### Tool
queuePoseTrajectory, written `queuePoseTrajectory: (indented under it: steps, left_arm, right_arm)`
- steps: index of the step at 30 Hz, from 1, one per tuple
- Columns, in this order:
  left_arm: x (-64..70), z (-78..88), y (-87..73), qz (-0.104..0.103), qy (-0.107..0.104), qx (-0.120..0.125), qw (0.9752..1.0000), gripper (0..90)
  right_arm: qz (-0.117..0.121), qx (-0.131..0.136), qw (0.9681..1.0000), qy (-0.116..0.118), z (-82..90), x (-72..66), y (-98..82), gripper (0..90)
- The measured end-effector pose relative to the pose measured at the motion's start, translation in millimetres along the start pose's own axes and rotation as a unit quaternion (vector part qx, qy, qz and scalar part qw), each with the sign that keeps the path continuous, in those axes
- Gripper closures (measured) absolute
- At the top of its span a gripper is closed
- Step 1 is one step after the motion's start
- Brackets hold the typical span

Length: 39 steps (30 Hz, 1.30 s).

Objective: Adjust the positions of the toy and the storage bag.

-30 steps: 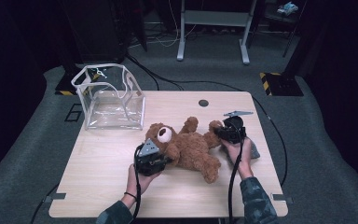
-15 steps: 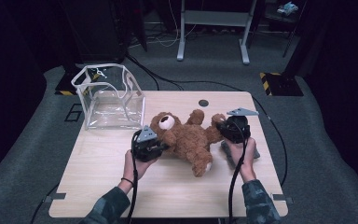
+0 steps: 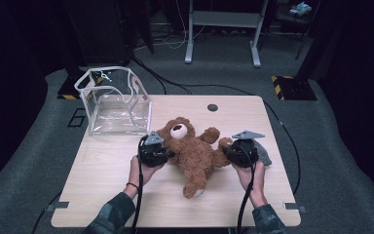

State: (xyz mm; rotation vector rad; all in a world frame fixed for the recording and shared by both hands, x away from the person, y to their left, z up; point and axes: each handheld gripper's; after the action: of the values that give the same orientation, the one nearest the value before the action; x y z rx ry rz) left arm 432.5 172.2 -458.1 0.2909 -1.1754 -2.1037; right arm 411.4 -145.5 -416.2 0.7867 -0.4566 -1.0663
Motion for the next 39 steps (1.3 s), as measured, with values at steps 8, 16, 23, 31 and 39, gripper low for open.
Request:
queuePoseTrajectory:
  steps: [8,16,23,31,39]
  left_arm:
    - [3.7,1.9,-3.3,0.032,0.027,0.007,0.9991,48.1]
    - [3.6,1.0,-4.0,0.03,0.018,0.015,0.9993,70.0]
    - [2.5,0.1,-7.0,0.033,0.018,0.014,0.9992,72.5]
    - [1.5,2.2,-13.5,0.041,0.016,0.021,0.9988,73.7]
    - [0.5,5.1,-17.8,0.053,0.009,0.042,0.9977,76.5]
  right_arm:
    - [-0.001,-0.025,0.9995,0.019,-0.6,4.0,-3.3,66.0]
    - [0.0,-0.03,0.9992,0.026,-4.0,14.7,16.4,37.1]
    - [-0.01,-0.05,0.9977,0.043,-36.2,10.3,43.9,17.9]
    - [-0.018,-0.075,0.9953,0.058,-74.2,5.9,56.5,33.0]
    - [-0.001,-0.039,0.9977,0.056,-68.2,0.4,49.2,75.8]
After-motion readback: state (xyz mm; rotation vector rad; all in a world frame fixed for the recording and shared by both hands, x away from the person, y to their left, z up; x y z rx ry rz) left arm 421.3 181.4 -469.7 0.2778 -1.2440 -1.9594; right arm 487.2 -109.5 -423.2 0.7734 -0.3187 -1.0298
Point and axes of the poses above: each handheld gripper's, and its own axes: z roughly backward along the jaws, y roughly out of its top, x roughly to its right, and after that the axes turned 2 degrees about -y, right-handed
